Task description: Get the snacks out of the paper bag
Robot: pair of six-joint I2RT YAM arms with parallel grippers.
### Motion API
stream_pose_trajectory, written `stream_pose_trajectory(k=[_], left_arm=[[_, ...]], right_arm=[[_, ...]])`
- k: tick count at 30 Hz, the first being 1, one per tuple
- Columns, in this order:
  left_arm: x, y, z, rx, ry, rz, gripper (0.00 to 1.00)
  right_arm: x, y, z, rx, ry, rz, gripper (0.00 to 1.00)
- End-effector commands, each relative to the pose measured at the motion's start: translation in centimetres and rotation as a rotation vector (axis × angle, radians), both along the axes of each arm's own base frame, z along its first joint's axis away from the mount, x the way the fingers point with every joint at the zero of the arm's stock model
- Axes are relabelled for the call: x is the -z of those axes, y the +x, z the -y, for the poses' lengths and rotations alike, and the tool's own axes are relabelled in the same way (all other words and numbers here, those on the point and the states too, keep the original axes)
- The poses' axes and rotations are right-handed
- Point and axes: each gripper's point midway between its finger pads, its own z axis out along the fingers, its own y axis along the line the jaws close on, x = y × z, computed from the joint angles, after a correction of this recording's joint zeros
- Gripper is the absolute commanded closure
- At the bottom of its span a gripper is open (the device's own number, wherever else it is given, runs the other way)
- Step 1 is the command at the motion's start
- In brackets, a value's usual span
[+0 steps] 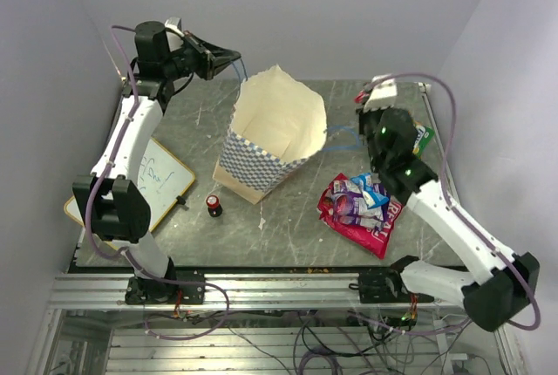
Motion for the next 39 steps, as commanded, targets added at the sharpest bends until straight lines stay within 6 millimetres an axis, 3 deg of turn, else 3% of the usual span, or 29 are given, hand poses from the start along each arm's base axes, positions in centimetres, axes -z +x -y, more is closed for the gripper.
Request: stream_pose_trajectory(k=[1, 6, 7, 14, 18, 26, 33, 39], left_arm=[[1.9, 1.5, -3.0, -0.038, 0.073, -0.031, 0.93], [3.6, 2.6, -5.1, -0.054, 0.130, -0.061, 0.93], [4.1, 2.7, -5.5, -0.054, 0.144, -0.069, 0.93], [6.9, 2.6, -8.9, -0.092, 0.279, -0.120, 0.92], [7.0, 2.7, -9.7, -0.101, 0.317, -0.115, 0.87], [6.3, 2.3, -10.1, -0.111, 0.362, -0.085, 0.62], [4.7, 1.4, -10.3, -0.115, 0.398, -0.045, 0.45], [3.4, 0.3, -10.3, -0.117, 0.402, -0.014, 0.30]], right_arm=[[1.6, 4.5, 7.7, 0.277, 0.146, -0.104, 1.00], [8.1, 9.2, 14.1, 0.420, 0.257, -0.334, 1.00], [9.7, 9.9, 14.9, 0.430, 0.264, -0.373, 1.00], [15.6, 12.5, 19.3, 0.455, 0.357, -0.450, 1.00], [17.0, 12.9, 19.9, 0.443, 0.351, -0.474, 1.00], [19.6, 12.8, 21.1, 0.483, 0.284, -0.528, 1.00], [22.1, 11.8, 20.7, 0.448, 0.244, -0.569, 0.86], [21.5, 11.8, 20.5, 0.440, 0.249, -0.558, 0.67]])
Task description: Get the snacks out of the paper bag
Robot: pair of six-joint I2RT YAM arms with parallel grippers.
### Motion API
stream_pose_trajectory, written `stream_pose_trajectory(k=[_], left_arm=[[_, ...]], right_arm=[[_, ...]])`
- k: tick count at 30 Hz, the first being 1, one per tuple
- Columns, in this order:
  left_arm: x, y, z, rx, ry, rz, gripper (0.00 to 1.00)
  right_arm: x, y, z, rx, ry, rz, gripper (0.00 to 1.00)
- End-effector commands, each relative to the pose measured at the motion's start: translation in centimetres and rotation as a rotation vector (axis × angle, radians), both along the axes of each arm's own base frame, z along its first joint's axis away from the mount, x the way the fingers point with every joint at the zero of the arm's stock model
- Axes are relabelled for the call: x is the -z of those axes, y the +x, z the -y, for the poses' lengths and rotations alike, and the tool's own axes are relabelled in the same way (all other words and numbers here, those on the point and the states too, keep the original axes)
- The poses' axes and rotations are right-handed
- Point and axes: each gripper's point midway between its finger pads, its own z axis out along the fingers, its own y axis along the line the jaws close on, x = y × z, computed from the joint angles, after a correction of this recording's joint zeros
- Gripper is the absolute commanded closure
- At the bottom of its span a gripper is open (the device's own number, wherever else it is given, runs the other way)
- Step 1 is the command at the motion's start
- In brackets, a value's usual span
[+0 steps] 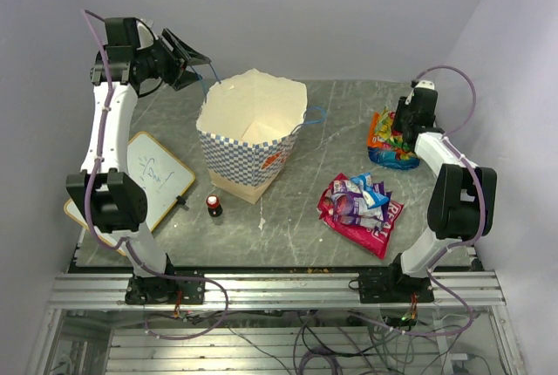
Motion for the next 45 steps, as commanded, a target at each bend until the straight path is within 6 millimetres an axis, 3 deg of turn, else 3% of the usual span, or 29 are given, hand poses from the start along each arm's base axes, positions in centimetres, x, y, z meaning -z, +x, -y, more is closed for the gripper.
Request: stream_pose_trajectory(k=[1, 11, 15, 18, 21, 24, 26, 27, 31, 34, 39, 42, 45], left_arm=[[-3.0, -1.8, -0.3, -0.001, 0.030, 0.073, 0.28], [-4.9, -4.1, -1.3, 0.000, 0.140, 0.121, 0.04], [-5.0, -5.5, -1.7, -0.001, 0.181, 0.124, 0.03], [-5.1, -6.5, -1.8, 0.002, 0.204, 0.131, 0.03], [-5.3, -7.6, -1.9, 0.006, 0.219, 0.144, 0.03], [-6.2, -8.6, -2.0, 0.006, 0.246, 0.179, 0.04], [-7.3, -9.2, -2.2, 0.003, 0.274, 0.222, 0.04], [-7.9, -9.6, -2.3, 0.003, 0.290, 0.248, 0.04], [-11.8, -11.8, -2.3, -0.011, 0.378, 0.406, 0.04], [-14.2, -13.9, -1.5, -0.001, 0.455, 0.526, 0.04], [-17.3, -18.6, -0.5, 0.005, 0.622, 0.708, 0.02], [-17.4, -20.6, -1.0, -0.003, 0.666, 0.739, 0.03], [-17.7, -22.4, -1.8, -0.054, 0.657, 0.772, 0.02]], right_arm=[[1.7, -1.0, 0.2, -0.005, -0.009, -0.058, 0.65], [-3.6, -1.2, -0.4, -0.020, 0.001, 0.024, 0.35], [-5.5, -2.3, -1.3, -0.037, -0.010, 0.024, 0.22], [-7.0, -3.4, -3.0, -0.062, 0.003, 0.024, 0.01], [-9.1, -4.8, -4.9, -0.016, 0.092, 0.029, 0.00], [-12.1, -6.7, -8.0, -0.051, 0.273, 0.024, 0.00], [-15.0, -8.7, -11.4, -0.203, 0.393, 0.031, 0.00], [-17.5, -10.2, -13.3, -0.307, 0.448, 0.061, 0.00], [-24.1, -15.7, -15.5, -0.431, 0.518, 0.097, 0.00], [-28.1, -18.7, -14.6, -0.402, 0.480, 0.221, 0.00], [-34.7, -22.3, -10.4, -0.253, 0.301, 0.386, 0.00], [-37.2, -23.9, -9.2, -0.192, 0.273, 0.441, 0.00], [-38.4, -25.1, -8.5, -0.163, 0.253, 0.489, 0.00]])
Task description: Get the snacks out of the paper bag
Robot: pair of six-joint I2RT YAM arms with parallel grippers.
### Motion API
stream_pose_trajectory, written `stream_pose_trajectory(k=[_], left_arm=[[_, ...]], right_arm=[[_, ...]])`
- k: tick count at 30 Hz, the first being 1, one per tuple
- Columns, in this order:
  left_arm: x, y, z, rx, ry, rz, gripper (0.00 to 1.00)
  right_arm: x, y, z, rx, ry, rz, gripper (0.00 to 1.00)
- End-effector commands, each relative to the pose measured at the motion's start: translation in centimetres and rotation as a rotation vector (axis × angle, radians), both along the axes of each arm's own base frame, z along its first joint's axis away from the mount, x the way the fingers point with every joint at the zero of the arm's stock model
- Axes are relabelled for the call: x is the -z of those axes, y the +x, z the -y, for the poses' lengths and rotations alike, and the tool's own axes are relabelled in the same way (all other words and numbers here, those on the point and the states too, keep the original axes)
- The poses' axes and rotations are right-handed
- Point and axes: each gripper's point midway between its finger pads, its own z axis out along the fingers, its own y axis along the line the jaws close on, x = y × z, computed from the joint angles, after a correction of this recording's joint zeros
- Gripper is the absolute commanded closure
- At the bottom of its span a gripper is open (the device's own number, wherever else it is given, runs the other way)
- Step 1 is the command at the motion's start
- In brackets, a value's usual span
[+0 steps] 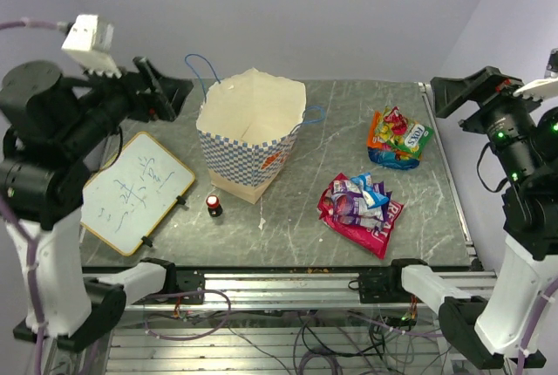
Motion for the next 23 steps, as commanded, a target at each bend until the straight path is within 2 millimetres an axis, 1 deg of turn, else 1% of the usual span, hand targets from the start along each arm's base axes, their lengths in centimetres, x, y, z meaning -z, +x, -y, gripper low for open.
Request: stream_pose_trajectory(k=[1, 4, 5, 11, 15, 18, 21, 23], left_arm=[[0.2, -1.5, -2.6, -0.119, 0.042, 0.074, 0.01], [-1.0, -3.1, -3.8, -0.169, 0.005, 0.147, 0.01], [-1.1, -3.3, -4.0, -0.181, 0.000, 0.149, 0.01], [-1.1, -2.7, -4.8, -0.227, 0.028, 0.134, 0.01], [-1.3, -2.7, -5.1, -0.247, 0.025, 0.145, 0.01], [-1.2, -2.5, -5.0, -0.245, 0.022, 0.138, 0.01], [-1.1, -2.4, -5.0, -0.245, 0.024, 0.132, 0.01], [-1.0, -2.3, -5.1, -0.252, 0.025, 0.130, 0.01]], right_arm=[[1.7, -0.8, 2.2, 0.122, -0.027, -0.081, 0.00], [1.5, -1.3, 2.9, 0.156, -0.037, -0.091, 0.00], [1.5, -1.4, 3.0, 0.160, -0.042, -0.090, 0.00], [1.7, -1.9, 4.1, 0.225, -0.028, -0.075, 0.00], [2.2, -1.5, 5.1, 0.292, -0.009, -0.114, 0.00], [2.3, -1.2, 5.4, 0.307, -0.009, -0.131, 0.00], [2.6, -0.9, 4.8, 0.268, -0.037, -0.130, 0.00], [3.0, -0.7, 5.1, 0.291, -0.024, -0.163, 0.00]])
